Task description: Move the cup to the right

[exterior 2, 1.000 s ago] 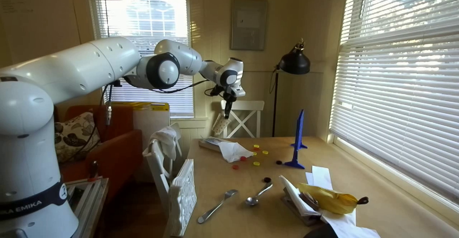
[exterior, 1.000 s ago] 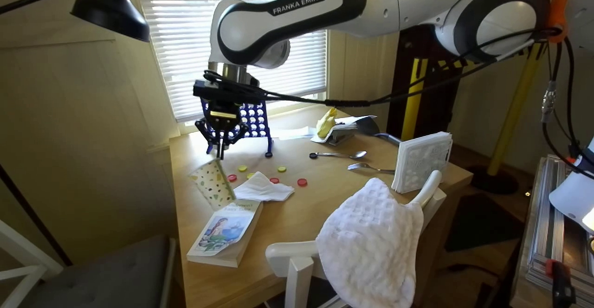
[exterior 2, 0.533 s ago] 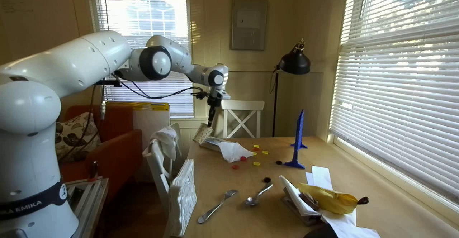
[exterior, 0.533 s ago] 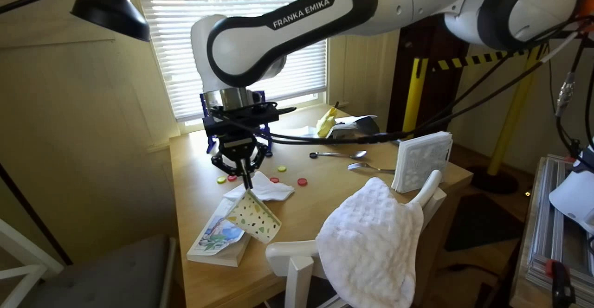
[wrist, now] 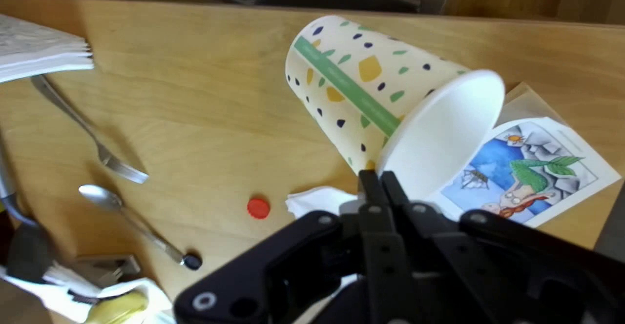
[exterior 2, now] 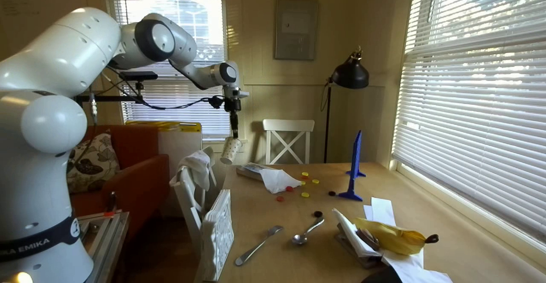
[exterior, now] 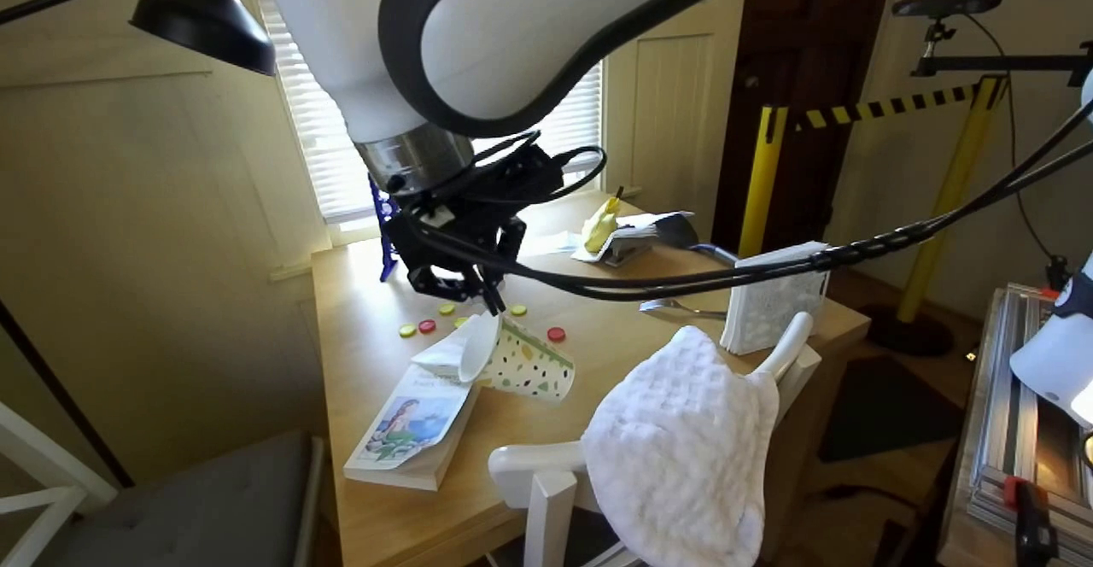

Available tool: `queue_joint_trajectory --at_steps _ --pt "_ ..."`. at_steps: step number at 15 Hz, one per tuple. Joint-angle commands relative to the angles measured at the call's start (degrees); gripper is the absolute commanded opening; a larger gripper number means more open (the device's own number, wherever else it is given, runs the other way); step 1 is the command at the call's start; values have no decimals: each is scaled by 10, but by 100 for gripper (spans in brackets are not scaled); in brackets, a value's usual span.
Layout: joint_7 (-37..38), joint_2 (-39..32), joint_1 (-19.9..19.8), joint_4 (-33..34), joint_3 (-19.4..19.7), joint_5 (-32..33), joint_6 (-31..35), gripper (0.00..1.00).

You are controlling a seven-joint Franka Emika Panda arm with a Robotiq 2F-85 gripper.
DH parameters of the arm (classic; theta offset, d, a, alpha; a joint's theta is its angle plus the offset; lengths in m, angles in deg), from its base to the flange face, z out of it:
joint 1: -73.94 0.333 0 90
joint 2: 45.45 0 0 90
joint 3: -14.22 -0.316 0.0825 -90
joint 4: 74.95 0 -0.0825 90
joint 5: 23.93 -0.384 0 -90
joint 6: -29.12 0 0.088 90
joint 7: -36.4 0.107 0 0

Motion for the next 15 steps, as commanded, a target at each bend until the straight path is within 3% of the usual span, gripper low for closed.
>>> queue_joint_trajectory --at_steps 1,5,6,10,14,15 --pt "53 107 76 -136 41 96 53 1" --pt "174 193 135 -232 77 169 121 1" --pt "133 131 66 -134 4 169 68 3" --pt "171 182 77 -193 8 183 90 1" --pt "349 211 91 -225 -12 296 81 1" --pt "390 227 140 -254 30 293 84 1"
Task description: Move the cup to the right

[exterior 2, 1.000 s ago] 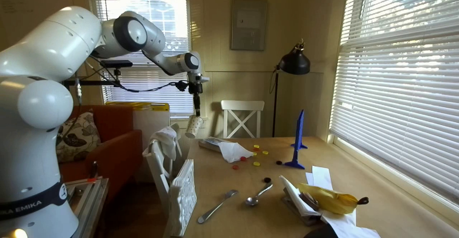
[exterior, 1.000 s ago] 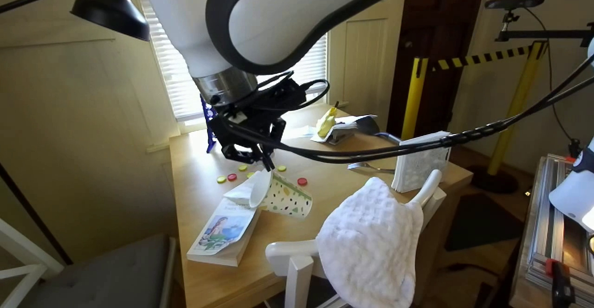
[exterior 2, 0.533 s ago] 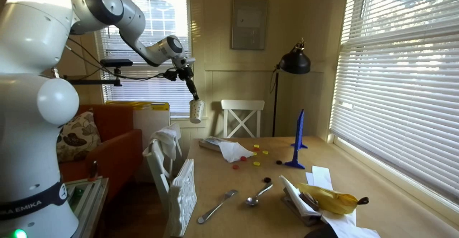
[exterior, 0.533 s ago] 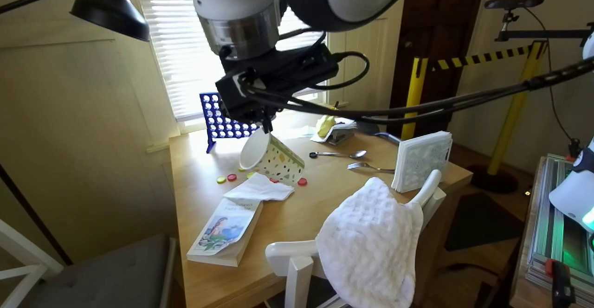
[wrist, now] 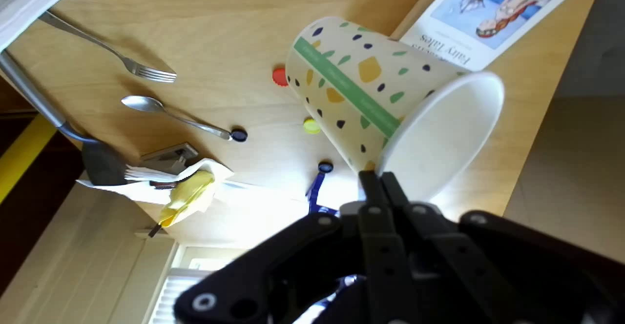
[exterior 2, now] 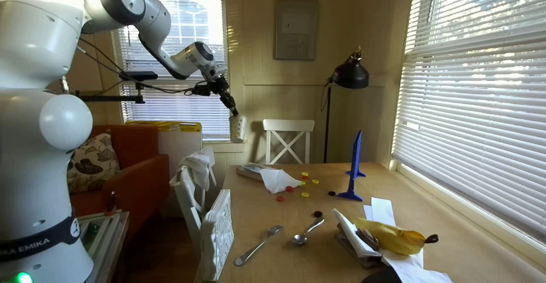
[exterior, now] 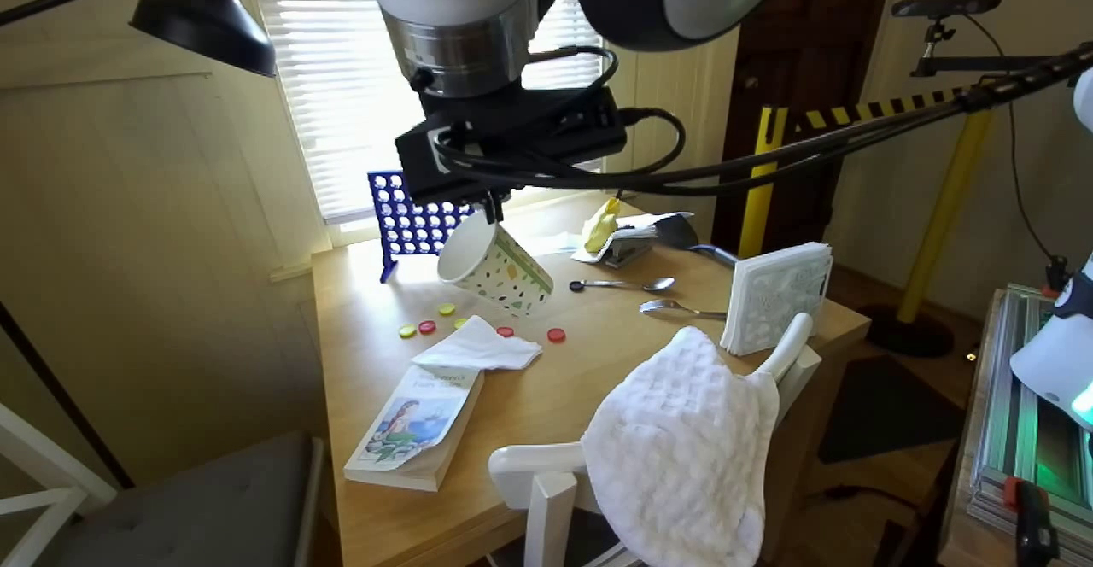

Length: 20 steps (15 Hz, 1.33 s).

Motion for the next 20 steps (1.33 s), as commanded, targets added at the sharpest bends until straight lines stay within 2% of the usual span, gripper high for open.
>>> queue_joint_trajectory --at_steps 1,3,7,8,10,12,13,16,20 --pt "153 63 77 -73 33 42 -17 1" --pt "233 81 144 -102 74 28 -27 1" --pt "397 129 282 -165 150 44 -64 1" --pt "338 95 155 -103 31 49 -76 3" --pt "383 115 193 -128 47 51 -84 3" --pt "393 122 196 -139 49 53 -84 1" --pt "429 126 184 -144 42 67 -73 1" --pt "556 201 129 -212 -28 112 -82 1" --pt "706 308 69 -298 -138 122 -155 1"
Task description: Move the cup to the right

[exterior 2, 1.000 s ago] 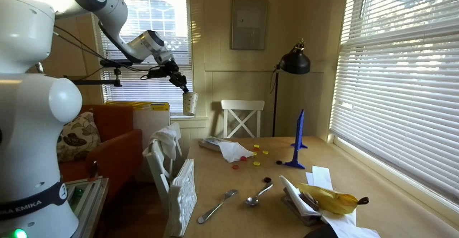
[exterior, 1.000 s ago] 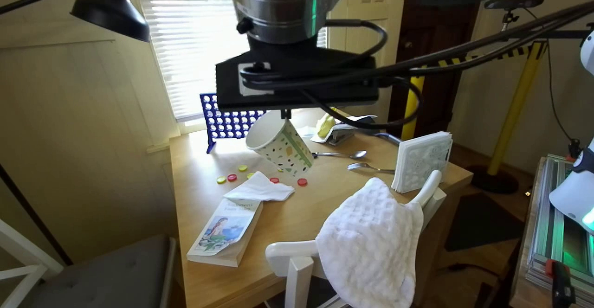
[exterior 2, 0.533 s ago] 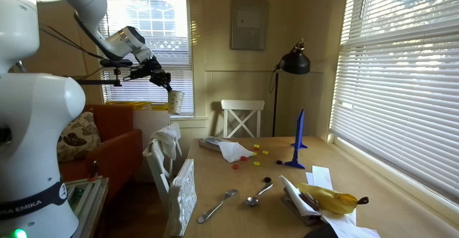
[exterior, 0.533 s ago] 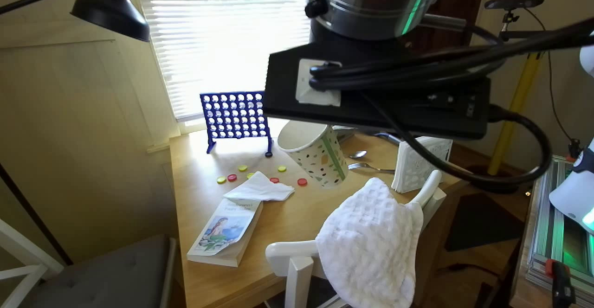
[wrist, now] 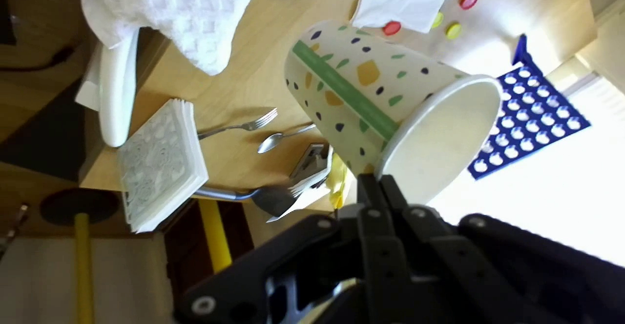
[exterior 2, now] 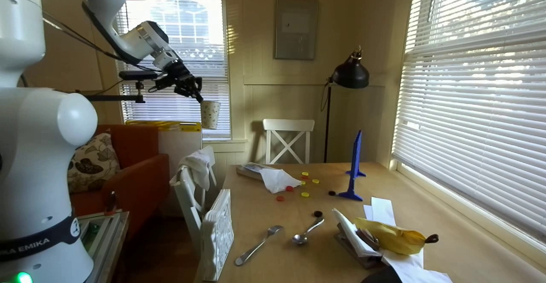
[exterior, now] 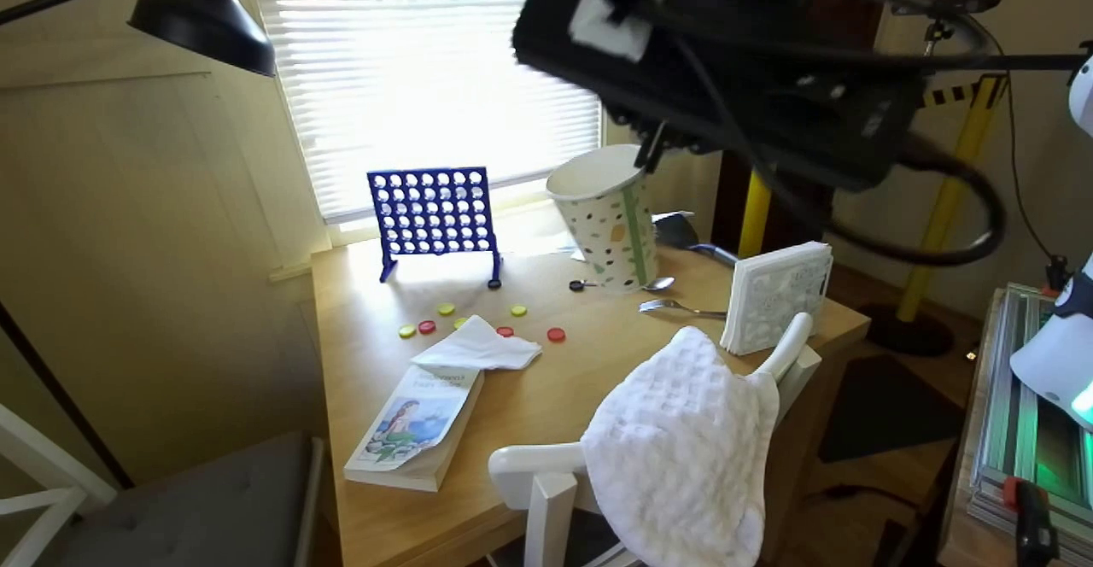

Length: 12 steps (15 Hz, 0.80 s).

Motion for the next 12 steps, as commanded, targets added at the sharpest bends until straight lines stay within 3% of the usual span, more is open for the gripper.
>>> queue_joint_trajectory --at_steps 1,2,4,5,6,7,10,11,12 --pt "146 124 -53 -103 -108 2 -60 1" --pt "65 143 -93 -48 -112 -2 -103 1" --pt "46 203 -128 -64 -152 -11 -156 1" --pt "86 229 -141 -93 -180 -23 -171 1" --pt "76 257 -199 -96 -220 -25 -182 1" --pt "36 204 -193 -55 -212 -17 -169 3" --pt "34 257 -237 -80 -252 -23 -178 1" --pt "32 235 -253 -65 -259 -14 -190 1" --pt "79 232 -280 -60 -272 -9 -208 1"
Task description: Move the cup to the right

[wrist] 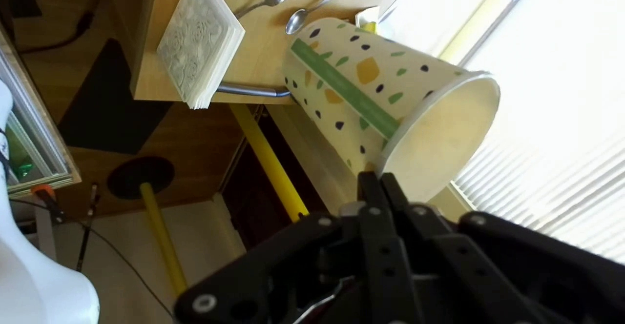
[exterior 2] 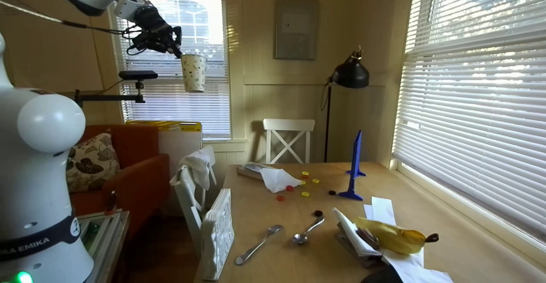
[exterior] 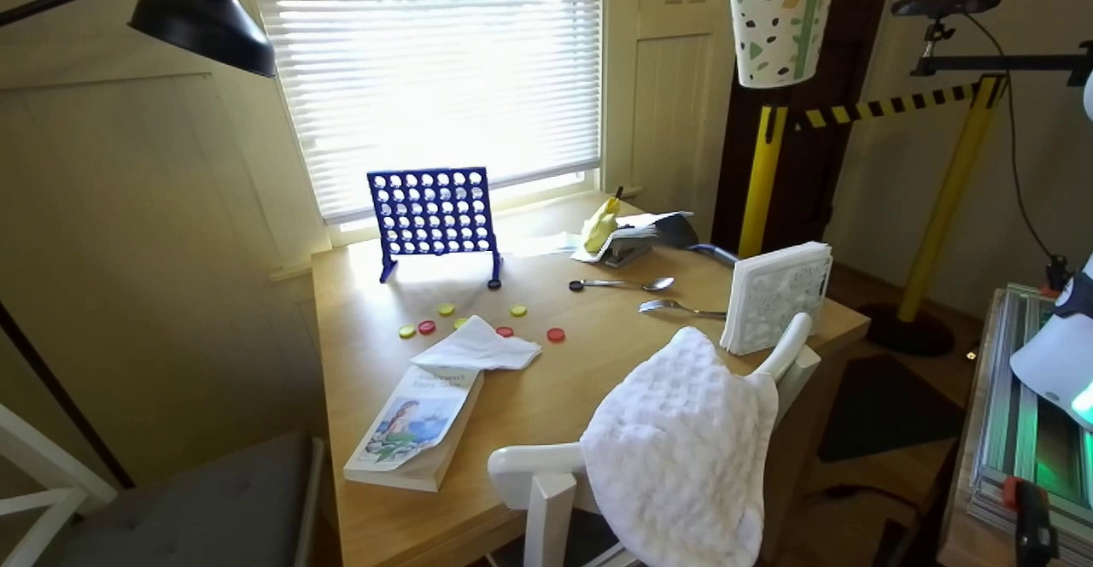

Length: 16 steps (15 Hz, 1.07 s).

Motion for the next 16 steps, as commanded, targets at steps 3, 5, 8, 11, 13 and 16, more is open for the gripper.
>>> queue_joint_trajectory --at_steps 3,5,8,11,13,16 --pt "36 10 -156 28 -61 -13 -25 1" --pt "8 49 -267 24 -106 -35 -14 1" --pt "15 119 -368 -12 -152 -84 -12 1" --pt "25 213 -441 -53 -181 -156 -16 1" --pt "16 273 -488 -72 -192 -201 -14 1" --pt "4 236 -464 -45 -182 -181 -29 3"
